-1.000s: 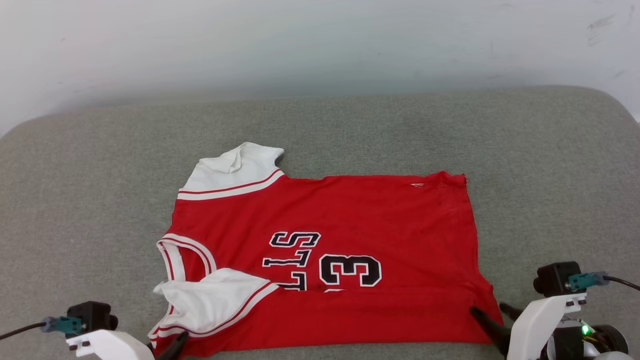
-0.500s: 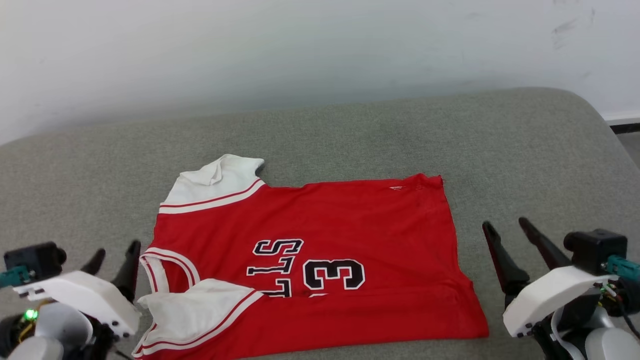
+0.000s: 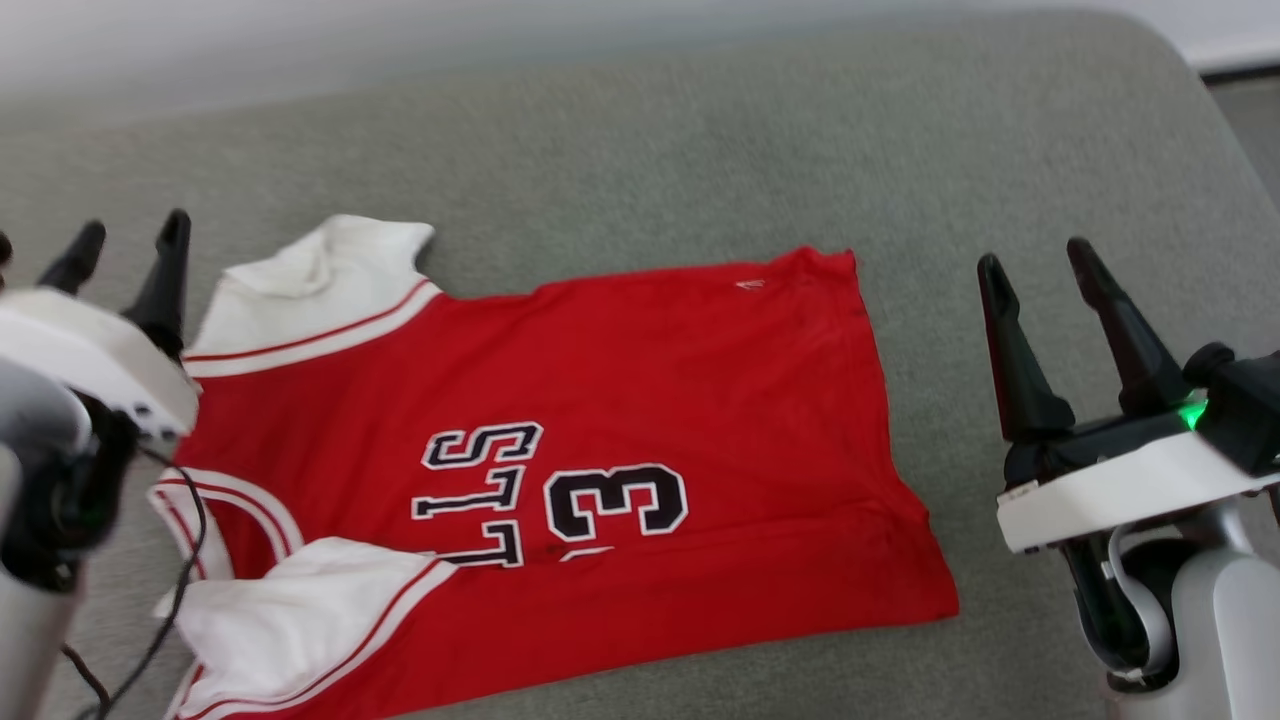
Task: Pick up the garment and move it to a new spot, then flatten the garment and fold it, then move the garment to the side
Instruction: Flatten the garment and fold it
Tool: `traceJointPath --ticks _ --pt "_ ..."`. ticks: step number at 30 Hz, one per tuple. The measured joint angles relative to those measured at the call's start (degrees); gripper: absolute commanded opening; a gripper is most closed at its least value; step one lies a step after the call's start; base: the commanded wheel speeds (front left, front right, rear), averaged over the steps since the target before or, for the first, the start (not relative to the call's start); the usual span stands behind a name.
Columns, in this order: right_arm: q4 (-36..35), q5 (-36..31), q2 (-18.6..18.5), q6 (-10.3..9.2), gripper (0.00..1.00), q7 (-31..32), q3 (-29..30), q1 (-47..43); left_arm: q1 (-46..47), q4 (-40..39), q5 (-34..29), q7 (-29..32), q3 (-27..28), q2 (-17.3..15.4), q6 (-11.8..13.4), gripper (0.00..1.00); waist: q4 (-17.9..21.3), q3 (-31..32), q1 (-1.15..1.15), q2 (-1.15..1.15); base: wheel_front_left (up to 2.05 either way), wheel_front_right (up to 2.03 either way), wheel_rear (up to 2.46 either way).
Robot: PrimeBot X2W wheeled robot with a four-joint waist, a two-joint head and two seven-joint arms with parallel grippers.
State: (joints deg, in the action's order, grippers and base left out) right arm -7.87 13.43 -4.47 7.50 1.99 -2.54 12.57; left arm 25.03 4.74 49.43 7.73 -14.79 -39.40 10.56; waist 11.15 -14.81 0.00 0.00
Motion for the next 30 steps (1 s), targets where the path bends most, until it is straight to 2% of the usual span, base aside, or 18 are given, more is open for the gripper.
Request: traceJointPath --ticks 3,8,12,17,25,26,27,30 --pt "-0.5 -0.4 0.3 0.0 1.0 -1.1 -0.5 1.8 5.3 2.7 0.7 5.2 -1.3 -1.8 -2.4 1.0 1.4 -3.2 0.0 0.0 0.0 0.0 0.0" --pt "-0.5 -0.3 0.8 0.0 1.0 -2.1 -1.6 3.5 12.4 7.5 3.4 17.1 -3.9 -5.4 -7.2 1.0 4.3 -7.3 0.01 0.0 0.0 0.0 0.0" --pt "0.6 0.5 1.1 0.0 1.0 -2.6 -2.1 3.8 16.9 10.3 5.4 26.2 -5.4 -7.8 -9.1 1.0 6.4 -9.7 0.01 0.0 0.0 0.0 0.0" --pt "2.1 1.9 1.3 0.0 1.0 -3.4 -2.2 3.8 20.9 12.1 6.3 35.4 -7.3 -10.4 -10.0 1.0 8.4 -12.4 0.01 0.0 0.0 0.0 0.0" --pt "4.4 4.2 1.4 0.0 1.0 -4.1 -2.5 4.1 23.7 14.4 6.1 42.7 -9.2 -11.0 -7.3 0.98 10.2 -15.2 0.0 0.0 0.0 0.0 0.0" --pt "4.7 4.6 1.4 0.0 1.0 -4.1 -2.5 4.3 23.7 14.7 6.6 43.1 -9.1 -10.8 -7.0 0.57 10.4 -15.4 0.0 0.0 0.0 0.0 0.0" --pt "5.0 5.0 1.4 0.0 1.0 -4.1 -2.5 4.5 23.8 15.1 7.1 43.1 -8.9 -10.6 -6.9 0.0 10.5 -15.4 0.0 0.0 0.0 0.0 0.0" --pt "6.0 6.5 1.5 0.0 1.0 -3.7 -2.5 4.8 23.7 16.3 7.9 43.4 -8.5 -10.2 -6.3 0.0 10.5 -15.2 0.0 0.0 0.0 0.0 0.0"
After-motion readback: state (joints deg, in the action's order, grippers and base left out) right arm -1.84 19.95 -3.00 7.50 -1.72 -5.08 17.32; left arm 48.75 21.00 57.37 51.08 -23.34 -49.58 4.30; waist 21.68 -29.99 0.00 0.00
